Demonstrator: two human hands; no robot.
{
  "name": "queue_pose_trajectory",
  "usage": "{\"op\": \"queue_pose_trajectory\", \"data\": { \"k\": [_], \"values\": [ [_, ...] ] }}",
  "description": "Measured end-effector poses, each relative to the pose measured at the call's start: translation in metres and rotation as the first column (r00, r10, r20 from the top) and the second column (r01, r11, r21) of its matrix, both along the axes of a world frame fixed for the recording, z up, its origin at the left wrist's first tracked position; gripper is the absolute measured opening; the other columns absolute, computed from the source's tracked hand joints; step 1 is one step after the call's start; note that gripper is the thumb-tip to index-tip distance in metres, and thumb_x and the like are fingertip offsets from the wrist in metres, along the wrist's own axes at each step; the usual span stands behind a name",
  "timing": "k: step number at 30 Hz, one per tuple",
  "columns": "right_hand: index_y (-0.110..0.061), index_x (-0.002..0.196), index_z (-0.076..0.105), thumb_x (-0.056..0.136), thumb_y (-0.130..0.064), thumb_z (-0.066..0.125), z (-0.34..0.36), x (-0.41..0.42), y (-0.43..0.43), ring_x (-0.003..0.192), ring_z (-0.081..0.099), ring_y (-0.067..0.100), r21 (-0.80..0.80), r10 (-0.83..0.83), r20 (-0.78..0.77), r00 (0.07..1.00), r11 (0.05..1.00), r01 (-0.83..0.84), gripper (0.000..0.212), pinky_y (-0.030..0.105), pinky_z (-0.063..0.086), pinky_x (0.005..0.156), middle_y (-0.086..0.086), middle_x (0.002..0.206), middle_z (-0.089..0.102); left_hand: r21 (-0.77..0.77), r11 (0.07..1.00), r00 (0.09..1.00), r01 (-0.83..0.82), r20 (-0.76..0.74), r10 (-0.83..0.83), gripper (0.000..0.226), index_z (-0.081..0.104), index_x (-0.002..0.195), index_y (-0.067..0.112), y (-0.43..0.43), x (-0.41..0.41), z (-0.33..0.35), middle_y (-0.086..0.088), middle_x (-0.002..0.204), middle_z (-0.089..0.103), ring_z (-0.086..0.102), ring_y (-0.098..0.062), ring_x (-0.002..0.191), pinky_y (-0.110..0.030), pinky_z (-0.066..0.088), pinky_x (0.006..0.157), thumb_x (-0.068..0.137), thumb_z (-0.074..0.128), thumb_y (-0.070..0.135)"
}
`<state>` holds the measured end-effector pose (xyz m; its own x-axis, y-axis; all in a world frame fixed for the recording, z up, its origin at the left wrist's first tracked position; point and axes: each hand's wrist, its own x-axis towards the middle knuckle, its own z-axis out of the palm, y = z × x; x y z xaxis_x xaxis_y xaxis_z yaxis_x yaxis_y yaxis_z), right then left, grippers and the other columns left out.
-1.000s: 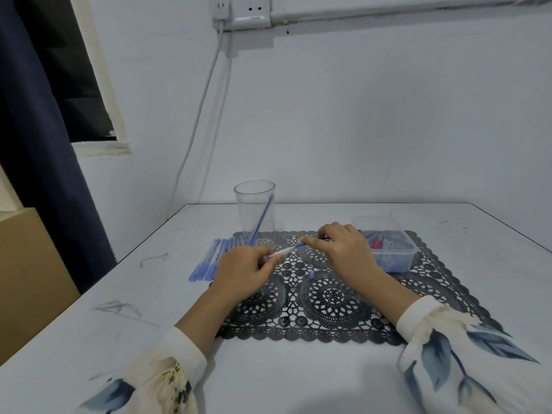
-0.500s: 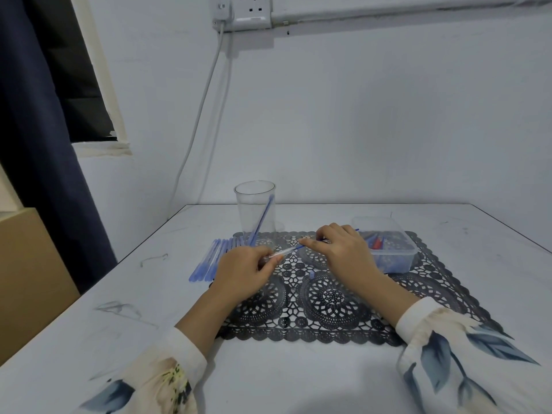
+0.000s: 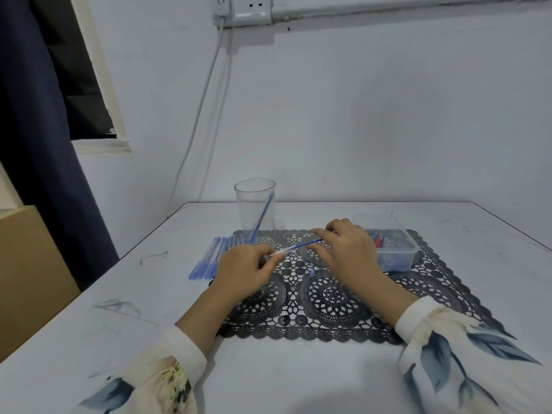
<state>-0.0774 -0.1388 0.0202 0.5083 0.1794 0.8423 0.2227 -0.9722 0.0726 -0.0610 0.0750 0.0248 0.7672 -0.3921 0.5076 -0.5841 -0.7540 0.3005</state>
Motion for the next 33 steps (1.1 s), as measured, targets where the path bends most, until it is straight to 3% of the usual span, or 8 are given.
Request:
{"op": "queue_pose_trajectory", "data": {
  "k": [5,11,16,21,26,30,33],
  "values": [
    [-0.013,0.083,0.075,0.067,-0.042,0.079,-0.001,-0.001,-0.001,0.069,0.059,0.023,0.03,-0.077,-0.009,0.997,0.997,0.077,0.033,0.035,0.048,0.067,0.004,0.074,0.064,0.008,1.0,1.0,-0.005,0.011,0.005,0.032,0.068,0.093,0.024,0.0,-0.001,0.0,0.008,0.063,0.058,0.054,-0.01,0.062,-0.017,0.03,0.051,0.092,0.047,0.048],
    [-0.013,0.075,0.075,0.063,-0.028,0.084,0.001,-0.002,0.002,0.064,0.058,0.02,0.06,0.032,-0.011,0.999,0.998,-0.031,0.021,0.027,0.047,0.048,0.003,0.069,0.061,0.007,1.0,1.0,-0.008,0.006,0.008,0.032,0.068,0.093,0.024,0.0,-0.002,0.002,0.01,0.06,0.053,0.051,-0.009,0.06,-0.015,0.028,0.05,0.092,0.047,0.047],
    [-0.01,0.074,0.074,0.06,-0.013,0.086,0.0,-0.004,0.004,0.068,0.06,0.021,0.037,0.107,-0.022,0.994,0.994,-0.106,0.019,0.024,0.046,0.046,0.004,0.073,0.063,0.013,1.0,1.0,-0.009,0.009,0.009,0.032,0.068,0.095,0.026,0.0,-0.002,0.003,0.009,0.065,0.057,0.052,-0.007,0.063,-0.013,0.026,0.051,0.093,0.045,0.047],
    [-0.006,0.077,0.072,0.06,0.002,0.082,-0.002,-0.004,0.01,0.071,0.06,0.023,0.083,0.222,-0.049,0.974,0.972,-0.218,0.022,0.028,0.052,0.051,0.006,0.075,0.063,0.048,0.999,0.999,-0.015,0.049,0.012,0.033,0.067,0.086,0.022,-0.001,-0.002,0.001,0.004,0.063,0.06,0.055,-0.011,0.063,-0.016,0.031,0.05,0.092,0.047,0.046],
    [-0.003,0.086,0.07,0.064,0.011,0.073,-0.001,-0.011,0.02,0.068,0.059,0.023,0.196,0.326,-0.094,0.941,0.932,-0.304,0.026,0.03,0.052,0.056,0.009,0.082,0.059,0.075,0.997,0.994,0.008,0.11,-0.016,0.031,0.068,0.085,0.025,-0.003,-0.001,0.0,0.01,0.057,0.049,0.049,-0.009,0.06,-0.023,0.033,0.052,0.091,0.048,0.048],
    [-0.003,0.092,0.066,0.07,0.015,0.065,-0.003,-0.012,0.027,0.068,0.058,0.021,0.282,0.385,-0.126,0.914,0.898,-0.339,0.028,0.036,0.053,0.061,0.009,0.087,0.055,0.067,0.997,0.988,0.039,0.148,-0.048,0.037,0.071,0.089,0.025,-0.004,0.0,-0.002,0.007,0.06,0.058,0.053,-0.011,0.06,-0.023,0.037,0.053,0.09,0.046,0.053],
    [-0.004,0.094,0.065,0.071,0.015,0.064,-0.003,-0.014,0.03,0.071,0.059,0.02,0.299,0.396,-0.14,0.908,0.891,-0.342,0.03,0.03,0.05,0.066,0.007,0.089,0.055,0.069,0.996,0.983,0.05,0.174,-0.062,0.043,0.072,0.087,0.024,-0.006,0.0,-0.002,0.004,0.06,0.062,0.056,-0.013,0.059,-0.024,0.042,0.052,0.086,0.041,0.054]
  ]
}}
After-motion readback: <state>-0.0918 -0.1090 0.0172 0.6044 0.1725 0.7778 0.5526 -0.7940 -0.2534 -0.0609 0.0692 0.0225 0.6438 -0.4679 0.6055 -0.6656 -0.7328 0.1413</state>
